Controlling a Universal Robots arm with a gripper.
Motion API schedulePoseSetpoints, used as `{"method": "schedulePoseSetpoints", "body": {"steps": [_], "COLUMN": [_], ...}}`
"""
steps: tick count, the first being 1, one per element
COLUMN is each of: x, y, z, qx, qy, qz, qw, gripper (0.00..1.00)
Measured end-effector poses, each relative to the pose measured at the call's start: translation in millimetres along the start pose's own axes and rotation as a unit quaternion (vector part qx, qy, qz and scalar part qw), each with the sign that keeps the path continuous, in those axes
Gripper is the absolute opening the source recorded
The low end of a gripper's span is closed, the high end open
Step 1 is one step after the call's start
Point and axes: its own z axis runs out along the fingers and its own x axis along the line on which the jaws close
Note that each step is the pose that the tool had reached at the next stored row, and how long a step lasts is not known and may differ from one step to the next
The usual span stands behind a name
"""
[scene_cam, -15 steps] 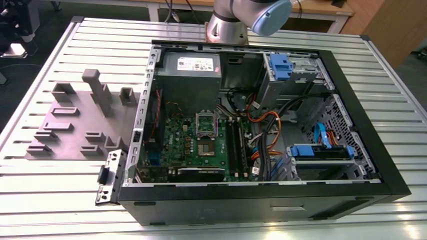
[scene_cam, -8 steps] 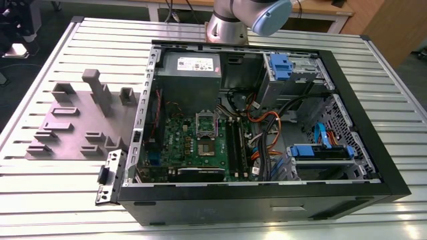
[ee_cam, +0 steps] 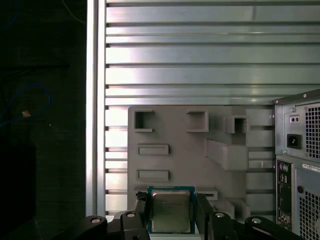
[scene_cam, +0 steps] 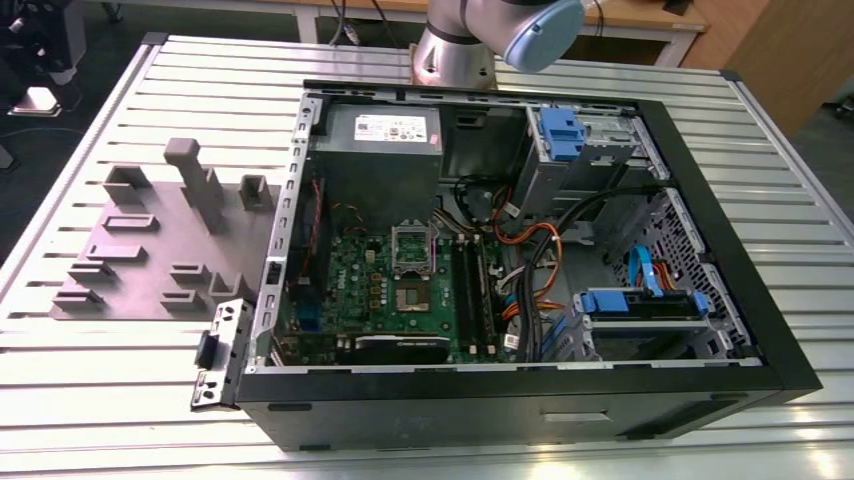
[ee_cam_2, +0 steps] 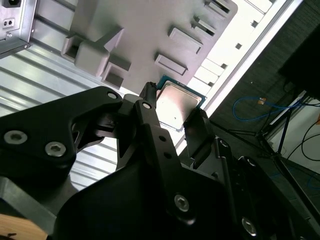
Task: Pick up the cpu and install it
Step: 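Pick up the cpu and move it towards the insertion slot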
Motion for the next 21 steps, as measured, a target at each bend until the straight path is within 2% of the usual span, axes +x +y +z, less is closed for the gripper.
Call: {"method": "schedulePoseSetpoints", "body": {"steps": [21], "x": [-9.2], "y": [0.2], "z": [-0.1], "qx": [0.0000], "qy": [0.0000], "qz": [0.000], "qw": [1.00000], "gripper": [0.47]}}
